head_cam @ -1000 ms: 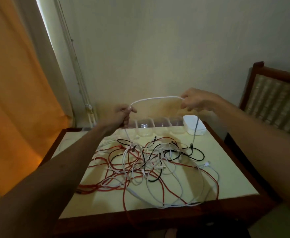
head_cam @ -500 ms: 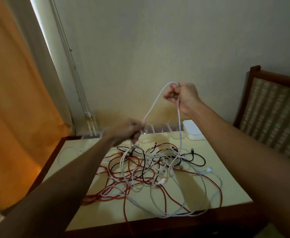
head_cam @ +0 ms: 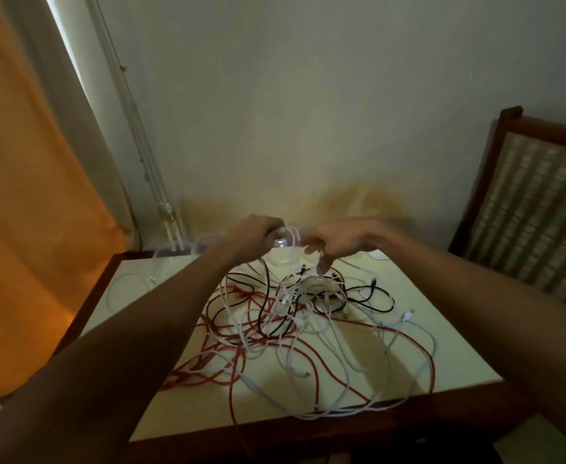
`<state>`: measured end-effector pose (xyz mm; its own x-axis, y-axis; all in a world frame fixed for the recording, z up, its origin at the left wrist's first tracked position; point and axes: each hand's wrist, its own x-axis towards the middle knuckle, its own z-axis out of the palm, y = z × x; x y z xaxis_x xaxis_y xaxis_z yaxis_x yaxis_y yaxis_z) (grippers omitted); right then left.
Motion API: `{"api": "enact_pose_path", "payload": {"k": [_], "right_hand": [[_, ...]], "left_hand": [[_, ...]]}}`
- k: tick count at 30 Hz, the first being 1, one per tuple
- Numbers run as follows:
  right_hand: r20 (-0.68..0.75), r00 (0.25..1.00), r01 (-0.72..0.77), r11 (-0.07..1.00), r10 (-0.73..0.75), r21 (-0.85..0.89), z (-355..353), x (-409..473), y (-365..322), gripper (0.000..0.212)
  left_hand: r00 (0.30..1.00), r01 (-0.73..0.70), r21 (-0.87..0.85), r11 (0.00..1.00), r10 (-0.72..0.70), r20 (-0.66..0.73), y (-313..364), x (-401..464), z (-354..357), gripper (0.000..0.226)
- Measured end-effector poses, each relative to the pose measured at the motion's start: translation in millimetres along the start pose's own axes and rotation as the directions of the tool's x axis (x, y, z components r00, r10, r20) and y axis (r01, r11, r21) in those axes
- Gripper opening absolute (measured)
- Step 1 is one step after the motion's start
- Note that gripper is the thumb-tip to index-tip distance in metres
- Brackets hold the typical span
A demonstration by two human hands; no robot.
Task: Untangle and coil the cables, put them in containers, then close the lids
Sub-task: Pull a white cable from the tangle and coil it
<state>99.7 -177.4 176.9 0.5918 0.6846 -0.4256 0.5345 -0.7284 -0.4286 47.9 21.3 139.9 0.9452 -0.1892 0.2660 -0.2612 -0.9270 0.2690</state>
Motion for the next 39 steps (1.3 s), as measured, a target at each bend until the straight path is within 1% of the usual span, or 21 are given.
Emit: {"api": "enact_pose_path", "payload": {"k": [2, 4, 6, 8, 10, 13, 15, 18, 19, 20, 22, 23, 24, 25, 27, 30, 32, 34, 36, 38, 39], "right_hand": [[0.132, 0.991, -0.009, 0.971, -0.024, 0.241, -4.0, 2.8, 3.1, 0.077], [0.244, 0.964, 0.021, 0.939, -0.11, 0.343, -14.3, 5.2, 9.6, 0.09], [0.315, 0.935, 0.027, 0.917, -0.164, 0.398, -23.7, 6.5, 12.5, 0.083], [0.252, 0.961, 0.005, 0.924, -0.11, 0.381, -24.9, 4.6, 4.2, 0.069], [0.151, 0.988, -0.042, 0.922, -0.019, 0.385, -15.4, 9.4, -7.3, 0.058], [-0.003, 0.999, -0.027, 0.857, 0.034, 0.515, 11.0, 25.6, -17.6, 0.023], [-0.144, 0.987, 0.017, 0.834, 0.075, 0.552, 27.8, 34.4, -14.7, 0.022], [-0.255, 0.963, 0.097, 0.769, 0.088, 0.632, 47.4, 39.3, -4.4, 0.024], [-0.267, 0.96, 0.131, 0.713, 0.081, 0.688, 53.0, 39.0, 0.1, 0.024], [-0.271, 0.96, 0.174, 0.611, 0.068, 0.772, 57.5, 37.5, 4.9, 0.024], [-0.28, 0.959, 0.26, 0.245, 0.052, 0.934, 63.7, 34.8, 17.5, 0.027], [-0.295, 0.953, 0.291, 0.072, 0.063, 0.954, 66.5, 32.6, 24.2, 0.028], [-0.313, 0.946, 0.316, -0.03, 0.08, 0.948, 70.9, 30.5, 32.0, 0.029], [-0.323, 0.942, 0.33, -0.07, 0.092, 0.941, 77.0, 28.1, 39.3, 0.028], [-0.314, 0.944, 0.319, -0.044, 0.1, 0.947, 92.1, 23.6, 51.8, 0.025], [-0.246, 0.965, 0.241, 0.068, 0.09, 0.968, 115.0, 22.1, 66.0, 0.022], [-0.206, 0.976, 0.194, 0.146, 0.071, 0.97, 126.6, 23.9, 71.2, 0.023], [-0.188, 0.982, 0.178, 0.203, 0.03, 0.963, 134.0, 26.6, 72.0, 0.028], [-0.181, 0.983, 0.177, 0.237, -0.005, 0.955, 135.5, 29.2, 67.6, 0.03], [-0.197, 0.98, 0.192, 0.221, -0.002, 0.956, 131.3, 31.6, 59.8, 0.027], [-0.209, 0.978, 0.205, 0.165, 0.01, 0.965, 127.5, 32.4, 55.9, 0.025]], "left_hand": [[0.998, 0.041, -0.04, 0.998, -0.042, -0.044, -4.9, 3.1, -6.0, 0.023], [0.998, 0.058, 0.025, 0.998, -0.059, 0.01, -8.6, 1.9, -6.4, 0.023], [0.997, 0.047, 0.087, 0.995, -0.053, 0.064, -8.5, -2.6, -1.9, 0.023], [0.996, 0.037, 0.1, 0.994, -0.044, 0.074, -3.1, -8.7, 0.1, 0.027], [0.999, 0.043, 0.072, 0.997, -0.045, 0.03, 1.4, -14.4, 3.6, 0.026], [1.0, 0.027, -0.139, 0.99, -0.029, -0.01, -5.6, -23.5, 17.0, 0.024], [0.997, 0.078, -0.213, 0.974, -0.078, 0.008, -18.7, -35.3, 31.8, 0.022], [0.973, 0.232, -0.146, 0.962, -0.23, 0.03, -37.3, -65.4, 62.0, 0.018], [0.958, 0.284, -0.097, 0.954, -0.28, 0.057, -44.6, -77.3, 75.4, 0.022], [0.937, 0.338, -0.035, 0.941, -0.333, 0.107, -52.0, -89.8, 88.6, 0.03], [0.856, 0.435, 0.119, 0.892, -0.451, 0.252, -67.6, -113.8, 112.8, 0.042], [0.807, 0.467, 0.174, 0.867, -0.499, 0.316, -75.1, -124.1, 124.3, 0.045], [0.777, 0.488, 0.2, 0.85, -0.527, 0.344, -79.4, -132.5, 133.9, 0.045], [0.768, 0.512, 0.194, 0.837, -0.547, 0.333, -82.4, -138.4, 142.5, 0.045], [0.818, 0.537, 0.116, 0.835, -0.55, 0.172, -78.1, -139.5, 150.1, 0.039], [0.891, 0.429, -0.038, 0.902, -0.43, -0.146, -63.6, -123.7, 145.2, 0.03], [0.917, 0.35, -0.029, 0.936, -0.349, -0.194, -57.1, -111.4, 138.6, 0.029], [0.95, 0.278, 0.046, 0.959, -0.268, -0.158, -51.2, -99.9, 132.1, 0.032], [0.982, 0.185, 0.087, 0.979, -0.182, -0.046, -43.2, -89.1, 125.0, 0.034], [0.984, 0.115, -0.007, 0.993, -0.113, 0.139, -37.8, -80.8, 119.1, 0.037], [0.967, 0.148, -0.132, 0.98, -0.115, 0.229, -36.7, -78.4, 116.4, 0.038]]}}
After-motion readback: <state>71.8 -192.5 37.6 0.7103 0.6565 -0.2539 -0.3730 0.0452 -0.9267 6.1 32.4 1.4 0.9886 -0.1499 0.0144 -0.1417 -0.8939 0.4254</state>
